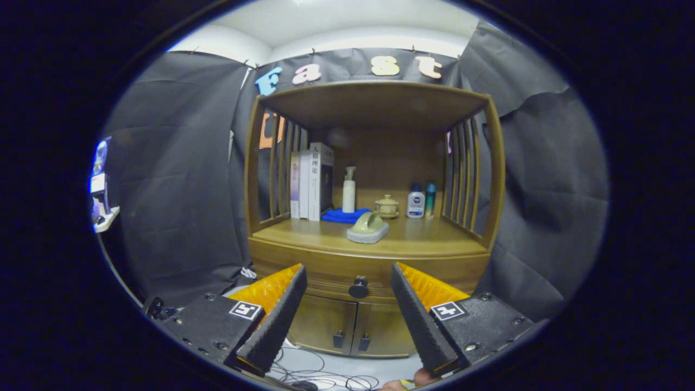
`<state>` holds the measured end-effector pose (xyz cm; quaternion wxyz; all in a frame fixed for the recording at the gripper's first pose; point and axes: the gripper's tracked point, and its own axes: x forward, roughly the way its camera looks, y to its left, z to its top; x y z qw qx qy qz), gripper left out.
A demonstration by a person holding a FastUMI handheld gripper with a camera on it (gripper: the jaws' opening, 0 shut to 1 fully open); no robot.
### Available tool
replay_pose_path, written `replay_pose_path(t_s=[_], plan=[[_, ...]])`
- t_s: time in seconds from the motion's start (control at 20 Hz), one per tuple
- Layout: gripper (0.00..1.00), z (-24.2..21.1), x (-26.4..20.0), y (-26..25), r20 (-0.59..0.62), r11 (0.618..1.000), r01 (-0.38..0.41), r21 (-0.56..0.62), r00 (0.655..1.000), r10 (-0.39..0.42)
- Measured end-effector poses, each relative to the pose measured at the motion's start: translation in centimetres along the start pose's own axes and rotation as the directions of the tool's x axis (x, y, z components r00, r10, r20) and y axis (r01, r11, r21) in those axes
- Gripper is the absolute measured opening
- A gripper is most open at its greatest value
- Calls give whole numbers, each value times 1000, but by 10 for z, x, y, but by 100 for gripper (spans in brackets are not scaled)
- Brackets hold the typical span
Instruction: Pull open the drawer, take out the items inside it, and place them on the countertop above the cabinet.
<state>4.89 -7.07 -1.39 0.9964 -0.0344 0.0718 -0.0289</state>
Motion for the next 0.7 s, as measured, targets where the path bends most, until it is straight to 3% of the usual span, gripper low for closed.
replay_pose_path(t_s=[0.3, 0.7], plan=[[98, 35, -76, -11, 57, 1000, 14, -17, 998, -13], [98, 43, -163, -6, 118, 1000, 4, 3, 993, -4]])
